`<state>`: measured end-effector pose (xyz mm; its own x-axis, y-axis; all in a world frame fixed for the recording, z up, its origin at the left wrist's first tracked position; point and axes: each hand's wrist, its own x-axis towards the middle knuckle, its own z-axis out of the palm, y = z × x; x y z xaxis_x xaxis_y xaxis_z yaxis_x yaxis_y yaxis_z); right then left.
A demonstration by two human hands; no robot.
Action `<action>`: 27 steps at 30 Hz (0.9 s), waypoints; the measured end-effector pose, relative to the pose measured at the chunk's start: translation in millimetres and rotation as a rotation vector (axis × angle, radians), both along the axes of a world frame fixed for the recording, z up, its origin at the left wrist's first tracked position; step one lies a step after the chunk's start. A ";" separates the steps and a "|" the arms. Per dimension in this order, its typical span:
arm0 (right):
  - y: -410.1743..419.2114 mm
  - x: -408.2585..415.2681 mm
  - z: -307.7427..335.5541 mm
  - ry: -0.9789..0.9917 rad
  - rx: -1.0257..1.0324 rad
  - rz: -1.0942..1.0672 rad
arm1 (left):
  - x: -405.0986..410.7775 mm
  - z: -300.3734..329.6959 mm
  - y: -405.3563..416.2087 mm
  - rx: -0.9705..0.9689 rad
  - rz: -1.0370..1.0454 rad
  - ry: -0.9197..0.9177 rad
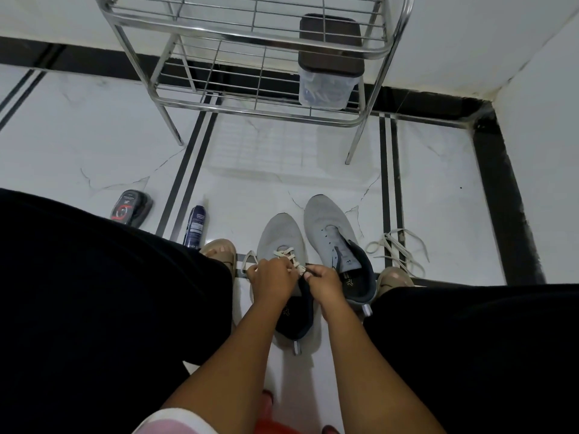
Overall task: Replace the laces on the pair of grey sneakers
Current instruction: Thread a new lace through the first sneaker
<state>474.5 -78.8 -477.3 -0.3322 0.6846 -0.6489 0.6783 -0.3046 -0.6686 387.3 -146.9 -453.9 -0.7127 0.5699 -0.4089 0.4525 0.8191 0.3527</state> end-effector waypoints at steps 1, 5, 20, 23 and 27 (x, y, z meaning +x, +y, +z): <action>0.2 0.1 -1.9 0.010 -0.006 -0.010 | 0.5 -0.3 -0.1 0.000 0.001 0.008; 0.4 -0.3 -3.3 0.022 -0.030 -0.033 | 1.2 -1.6 -0.4 0.005 -0.002 0.015; 3.3 1.3 -6.9 0.234 -0.481 -0.437 | 3.7 -5.1 1.5 0.048 -0.042 0.054; 4.8 -4.3 -7.6 0.169 -0.400 -0.309 | 5.5 -6.9 -3.9 0.057 -0.014 0.084; 2.7 -8.1 -13.3 -0.047 -0.130 -0.214 | 9.5 -1.8 -20.2 0.092 0.202 0.103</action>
<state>466.4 -76.0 -490.6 -0.1562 0.6459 -0.7472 0.6183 -0.5260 -0.5839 396.8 -167.1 -455.7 -0.8513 0.4431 -0.2808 0.3204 0.8631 0.3904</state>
